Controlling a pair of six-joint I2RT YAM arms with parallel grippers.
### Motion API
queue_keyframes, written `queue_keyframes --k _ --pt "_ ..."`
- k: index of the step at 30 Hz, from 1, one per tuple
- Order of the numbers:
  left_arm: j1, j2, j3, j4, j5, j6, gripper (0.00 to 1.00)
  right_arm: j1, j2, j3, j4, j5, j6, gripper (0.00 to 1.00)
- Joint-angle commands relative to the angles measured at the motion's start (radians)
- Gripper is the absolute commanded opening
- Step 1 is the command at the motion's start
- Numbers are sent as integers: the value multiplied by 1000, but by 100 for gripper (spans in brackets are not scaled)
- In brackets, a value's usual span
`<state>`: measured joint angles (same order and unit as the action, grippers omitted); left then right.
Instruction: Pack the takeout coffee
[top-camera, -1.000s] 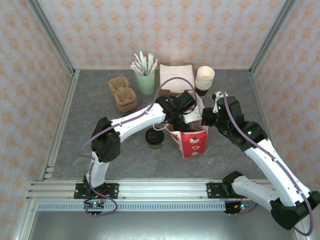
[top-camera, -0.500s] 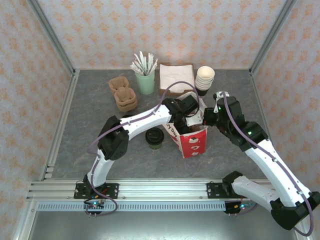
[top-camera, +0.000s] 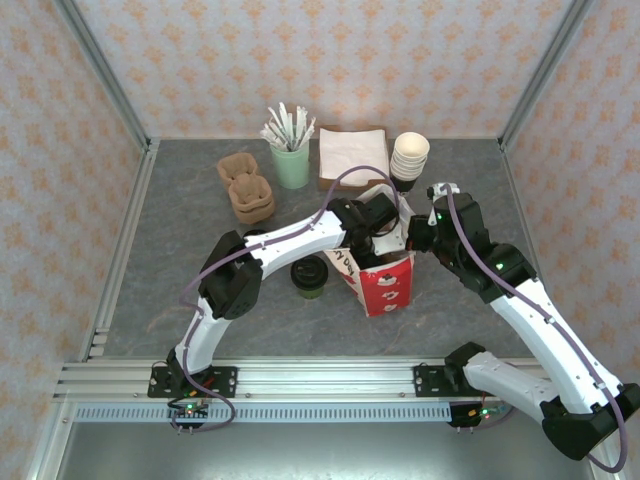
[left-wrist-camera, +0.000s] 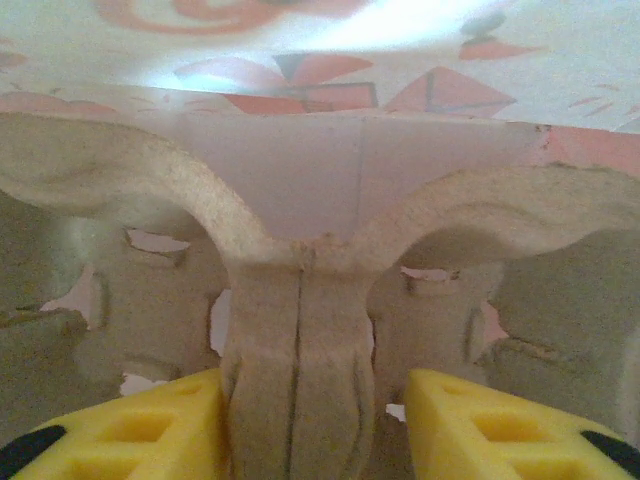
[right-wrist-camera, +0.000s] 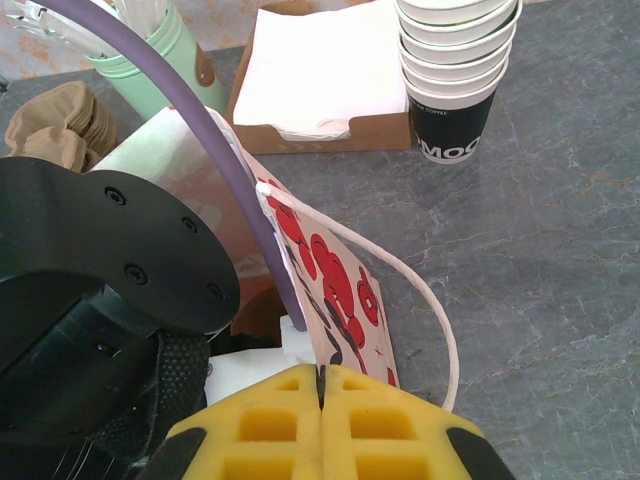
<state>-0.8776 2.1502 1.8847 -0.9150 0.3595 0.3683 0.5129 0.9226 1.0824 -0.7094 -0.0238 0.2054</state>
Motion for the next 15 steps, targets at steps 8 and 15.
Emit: queue_keyframes --k 8,15 --pt "-12 -113 17 -23 13 12 77 3 -18 -38 -4 12 -3 0" --pt "-12 -158 27 -54 25 11 90 4 -32 -50 -14 24 2 0"
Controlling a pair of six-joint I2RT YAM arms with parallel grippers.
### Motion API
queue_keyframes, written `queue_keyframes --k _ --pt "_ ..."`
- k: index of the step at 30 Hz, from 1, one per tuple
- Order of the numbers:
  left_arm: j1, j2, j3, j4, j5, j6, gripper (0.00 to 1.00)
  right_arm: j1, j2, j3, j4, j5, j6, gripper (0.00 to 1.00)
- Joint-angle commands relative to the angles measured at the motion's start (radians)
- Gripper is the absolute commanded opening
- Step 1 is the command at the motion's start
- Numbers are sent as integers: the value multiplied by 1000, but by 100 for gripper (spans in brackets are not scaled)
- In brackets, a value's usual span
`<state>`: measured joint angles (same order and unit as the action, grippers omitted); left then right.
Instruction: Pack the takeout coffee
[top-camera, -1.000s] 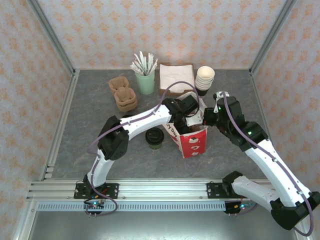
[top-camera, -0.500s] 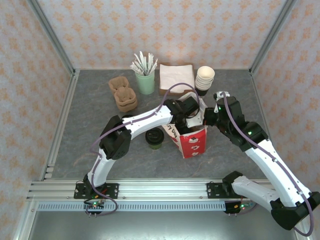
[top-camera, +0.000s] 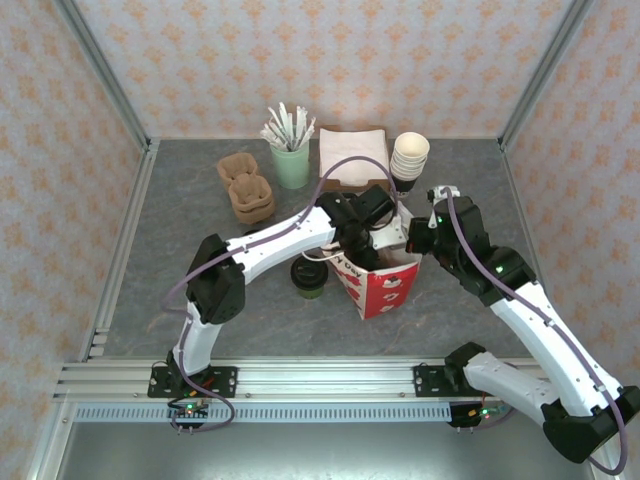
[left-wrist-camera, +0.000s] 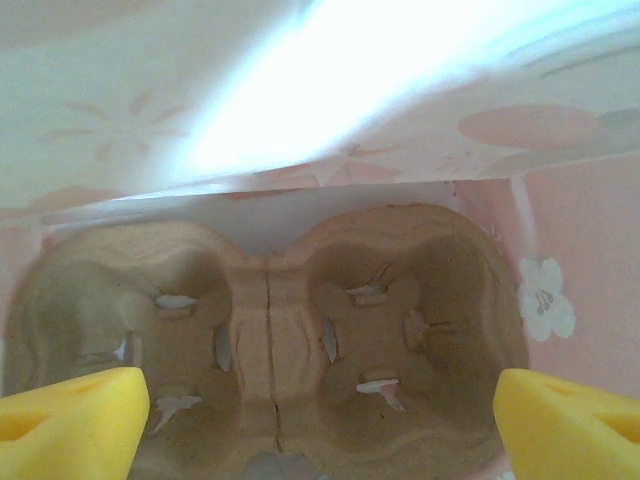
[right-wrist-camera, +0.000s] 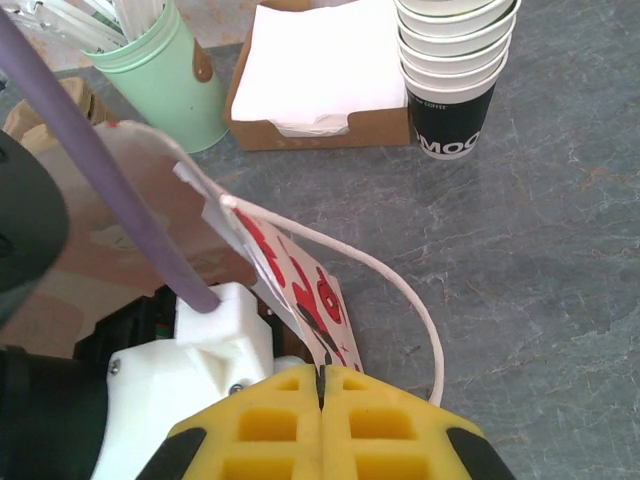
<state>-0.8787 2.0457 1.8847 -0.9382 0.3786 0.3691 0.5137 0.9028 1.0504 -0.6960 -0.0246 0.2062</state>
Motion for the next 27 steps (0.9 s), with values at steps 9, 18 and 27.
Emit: queue_keyframes --k 9,18,27 --pt "-11 -120 16 -31 3 -1 92 2 -27 -6 -60 86 20 0" --pt "-11 -183 16 -21 1 -14 92 -1 -30 -1 -79 140 67 0" --pt "-9 -243 -3 42 8 -54 91 -1 -31 3 -76 139 91 0"
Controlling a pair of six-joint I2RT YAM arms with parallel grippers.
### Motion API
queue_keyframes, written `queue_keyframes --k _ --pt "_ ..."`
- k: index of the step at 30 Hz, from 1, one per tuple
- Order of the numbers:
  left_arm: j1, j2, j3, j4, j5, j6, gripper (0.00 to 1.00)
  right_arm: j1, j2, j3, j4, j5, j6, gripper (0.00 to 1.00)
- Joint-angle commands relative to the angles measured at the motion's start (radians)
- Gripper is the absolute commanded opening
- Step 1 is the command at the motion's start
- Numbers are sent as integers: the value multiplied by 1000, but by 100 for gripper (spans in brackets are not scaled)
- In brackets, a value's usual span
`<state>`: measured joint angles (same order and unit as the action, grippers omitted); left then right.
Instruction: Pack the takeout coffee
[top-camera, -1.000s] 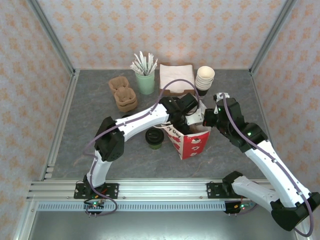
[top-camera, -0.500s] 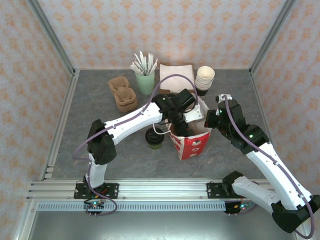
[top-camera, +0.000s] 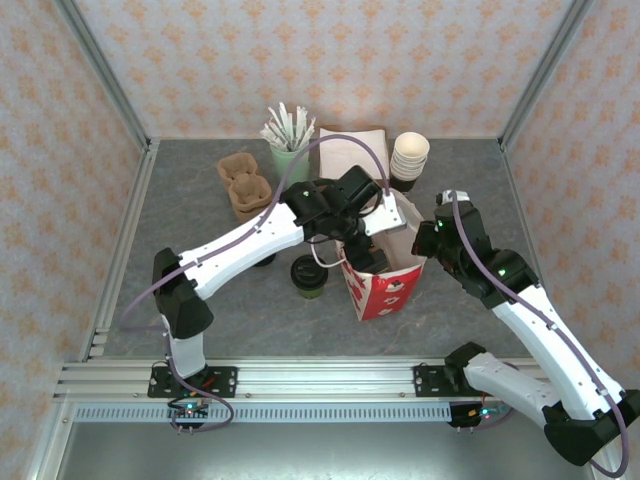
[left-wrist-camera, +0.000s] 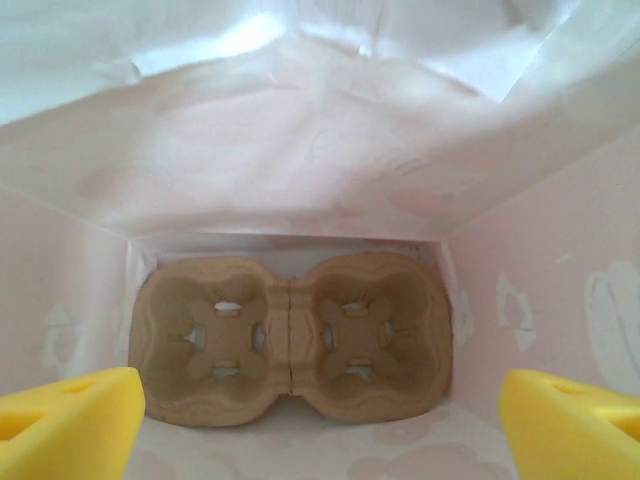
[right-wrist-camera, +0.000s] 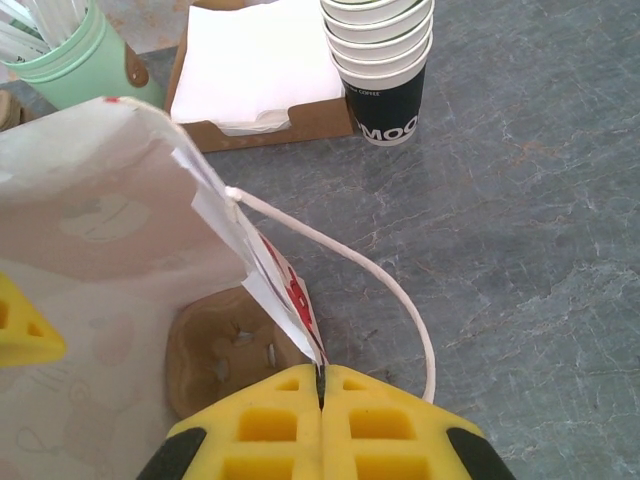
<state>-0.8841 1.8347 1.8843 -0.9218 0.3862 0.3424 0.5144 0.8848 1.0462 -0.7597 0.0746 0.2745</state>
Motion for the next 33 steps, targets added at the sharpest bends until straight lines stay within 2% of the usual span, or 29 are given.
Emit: queue_keyframes --k 1,6,12,17,24,25,30,33 --pt "-5 -40 -3 32 -8 -32 91 -1 -14 6 -12 40 27 0" --pt "5 -86 -6 88 -11 -78 91 -2 -12 -7 3 34 57 0" --pt "41 -152 6 170 -23 -215 89 -2 -11 -23 36 11 102 0" --pt "71 -227 -10 194 -80 -301 88 -2 -11 -44 87 -25 149 0" --pt "112 -370 -128 212 -193 -389 89 -2 11 -45 133 -71 167 0" --pt "114 -395 -152 213 -220 -399 89 -2 15 -42 136 -76 165 1" --pt "116 -521 -311 244 -323 -443 89 -1 22 -25 123 -75 151 24" --pt "116 -588 -423 276 -380 -488 90 -4 22 -10 105 -61 138 34"
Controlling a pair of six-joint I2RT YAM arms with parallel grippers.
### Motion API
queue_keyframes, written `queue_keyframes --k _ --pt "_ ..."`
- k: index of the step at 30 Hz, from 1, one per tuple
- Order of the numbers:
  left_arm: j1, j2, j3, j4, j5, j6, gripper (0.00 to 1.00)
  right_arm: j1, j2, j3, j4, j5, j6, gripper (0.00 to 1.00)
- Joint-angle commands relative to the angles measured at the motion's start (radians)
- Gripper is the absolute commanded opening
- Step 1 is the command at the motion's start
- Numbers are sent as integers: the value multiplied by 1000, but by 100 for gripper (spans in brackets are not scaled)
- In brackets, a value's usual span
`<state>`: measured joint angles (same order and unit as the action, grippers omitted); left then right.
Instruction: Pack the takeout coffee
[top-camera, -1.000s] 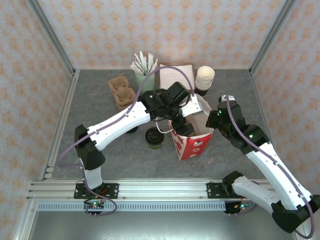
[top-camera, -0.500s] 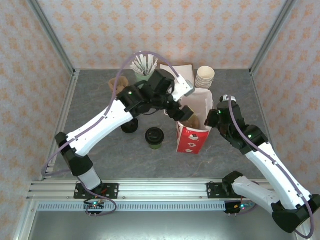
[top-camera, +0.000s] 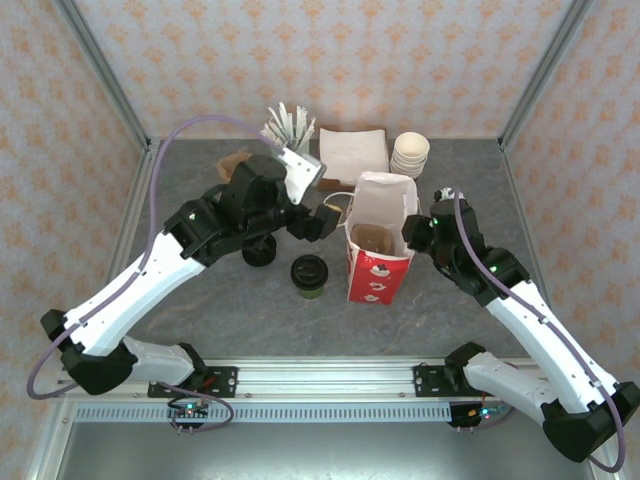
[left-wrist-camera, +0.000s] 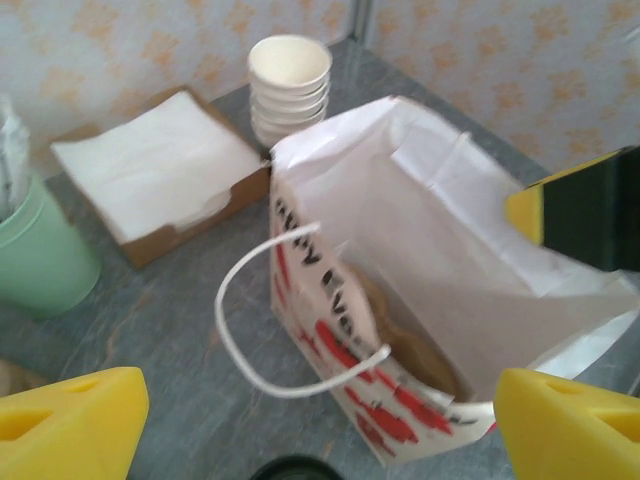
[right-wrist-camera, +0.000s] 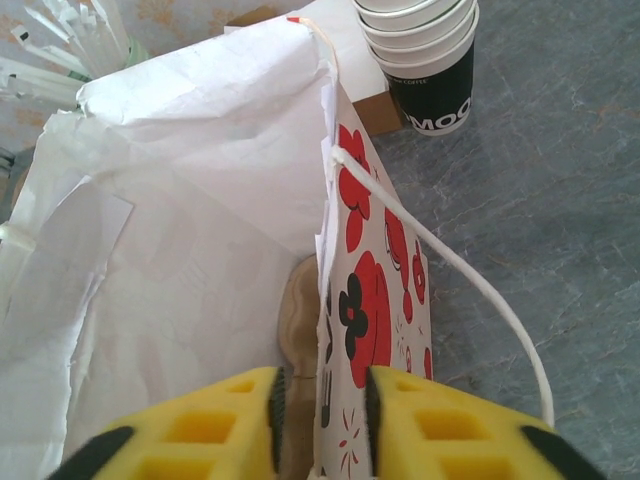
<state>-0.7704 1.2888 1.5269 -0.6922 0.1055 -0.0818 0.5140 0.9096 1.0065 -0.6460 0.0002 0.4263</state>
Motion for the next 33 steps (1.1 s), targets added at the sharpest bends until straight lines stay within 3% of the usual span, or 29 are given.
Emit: queue_keyframes --k 1,5,11,16,23,33 --pt "2 -65 -105 57 -124 -89 90 -6 -3 34 -16 16 -21 38" --pt "0 -140 -237 97 -134 -140 89 -23 -5 55 -42 25 -46 46" --pt "-37 -183 -372 78 -256 -203 89 -65 9 107 -57 -16 -93 55" --pt "-85 -195 -460 89 -296 -221 92 -95 46 175 -76 -40 -157 62" --pt "-101 -252 -557 153 -256 -230 93 -119 145 237 -87 -59 -251 65" --pt "-124 -246 -626 141 -295 -282 92 -173 305 328 -75 -107 -338 65"
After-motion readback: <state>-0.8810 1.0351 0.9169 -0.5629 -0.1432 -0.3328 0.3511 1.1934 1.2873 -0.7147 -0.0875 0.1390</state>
